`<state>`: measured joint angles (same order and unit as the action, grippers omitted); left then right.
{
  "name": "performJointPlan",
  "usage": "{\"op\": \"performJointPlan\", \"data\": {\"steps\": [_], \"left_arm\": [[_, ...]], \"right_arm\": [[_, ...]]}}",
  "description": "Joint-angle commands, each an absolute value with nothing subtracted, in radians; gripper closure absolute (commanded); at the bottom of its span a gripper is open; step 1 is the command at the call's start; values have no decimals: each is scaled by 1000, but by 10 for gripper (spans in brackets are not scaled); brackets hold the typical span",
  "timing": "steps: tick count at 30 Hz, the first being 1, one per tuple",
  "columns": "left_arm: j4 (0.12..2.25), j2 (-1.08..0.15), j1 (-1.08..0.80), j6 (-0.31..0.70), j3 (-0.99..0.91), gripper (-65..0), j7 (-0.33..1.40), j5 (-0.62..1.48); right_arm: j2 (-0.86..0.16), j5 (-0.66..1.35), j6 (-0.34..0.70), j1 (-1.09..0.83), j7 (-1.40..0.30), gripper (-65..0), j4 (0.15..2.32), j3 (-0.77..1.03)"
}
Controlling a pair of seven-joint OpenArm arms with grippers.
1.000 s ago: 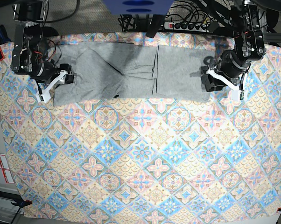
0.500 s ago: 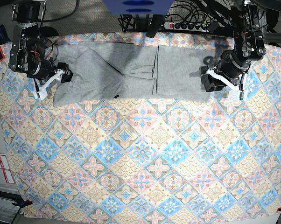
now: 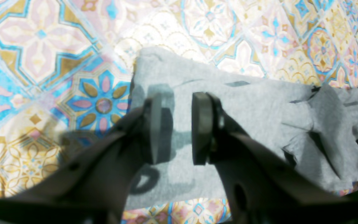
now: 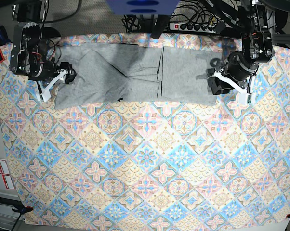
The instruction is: Fold the T-shirt properly
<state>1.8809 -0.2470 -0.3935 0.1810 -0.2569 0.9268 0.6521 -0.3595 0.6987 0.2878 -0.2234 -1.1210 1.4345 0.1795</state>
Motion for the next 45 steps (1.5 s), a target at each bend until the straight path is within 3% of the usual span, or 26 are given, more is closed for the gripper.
{"op": "performJointPlan", "data": {"steps": [1, 11, 17, 45], "left_arm": [[1899, -254, -390, 185, -259, -168, 909, 662], [1899, -254, -390, 185, -259, -169, 908, 662], [1897, -254, -390, 185, -259, -169, 908, 662], [1897, -254, -390, 185, -260, -169, 908, 662]], "right_arm": [[-387, 702, 291, -214, -1113, -315, 1454, 203], [-415, 704, 289, -214, -1115, -321, 1445, 251], [-418, 705, 289, -214, -1116, -429, 1452, 211], [-410, 708, 291, -179, -1113, -427, 1443, 7]]}}
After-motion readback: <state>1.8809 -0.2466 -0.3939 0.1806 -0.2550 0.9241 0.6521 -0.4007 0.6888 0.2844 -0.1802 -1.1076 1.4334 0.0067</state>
